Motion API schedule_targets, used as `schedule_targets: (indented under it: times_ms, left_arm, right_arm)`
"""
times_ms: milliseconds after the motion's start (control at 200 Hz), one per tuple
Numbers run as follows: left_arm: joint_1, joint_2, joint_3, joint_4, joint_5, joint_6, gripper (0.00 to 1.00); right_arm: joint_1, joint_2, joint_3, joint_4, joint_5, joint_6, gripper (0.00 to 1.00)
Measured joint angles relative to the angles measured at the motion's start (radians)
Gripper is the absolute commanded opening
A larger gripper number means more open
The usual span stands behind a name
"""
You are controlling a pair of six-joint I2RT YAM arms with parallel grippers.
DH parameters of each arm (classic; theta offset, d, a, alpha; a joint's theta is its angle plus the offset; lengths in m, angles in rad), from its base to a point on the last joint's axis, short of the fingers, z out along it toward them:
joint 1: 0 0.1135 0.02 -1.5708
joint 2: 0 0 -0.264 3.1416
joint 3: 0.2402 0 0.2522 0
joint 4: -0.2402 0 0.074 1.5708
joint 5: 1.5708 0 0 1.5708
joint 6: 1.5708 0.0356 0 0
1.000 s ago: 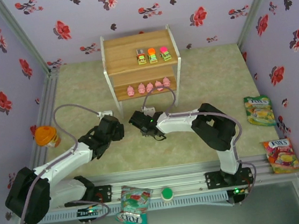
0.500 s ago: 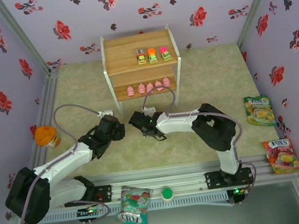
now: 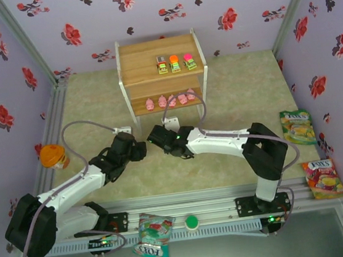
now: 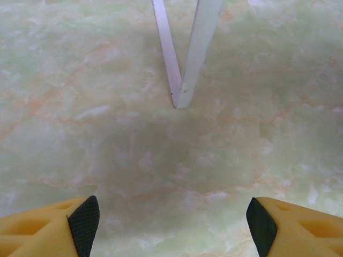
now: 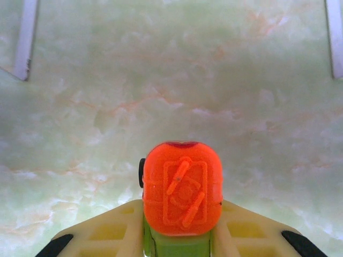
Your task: Place and organize the plastic toys onto the shelf
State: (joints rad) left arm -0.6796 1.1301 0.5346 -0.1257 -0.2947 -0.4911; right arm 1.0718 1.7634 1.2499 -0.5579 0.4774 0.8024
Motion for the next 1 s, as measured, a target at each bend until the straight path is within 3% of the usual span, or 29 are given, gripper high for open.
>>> schedule_targets:
  times_ms: [1000]
  left_arm:
    - [0.000, 0.012, 0.000, 0.014, 0.035, 0.004, 0.77]
  right_arm:
    - [0.056, -0.124, 0.321, -0.201, 0.138, -0.150, 0.26]
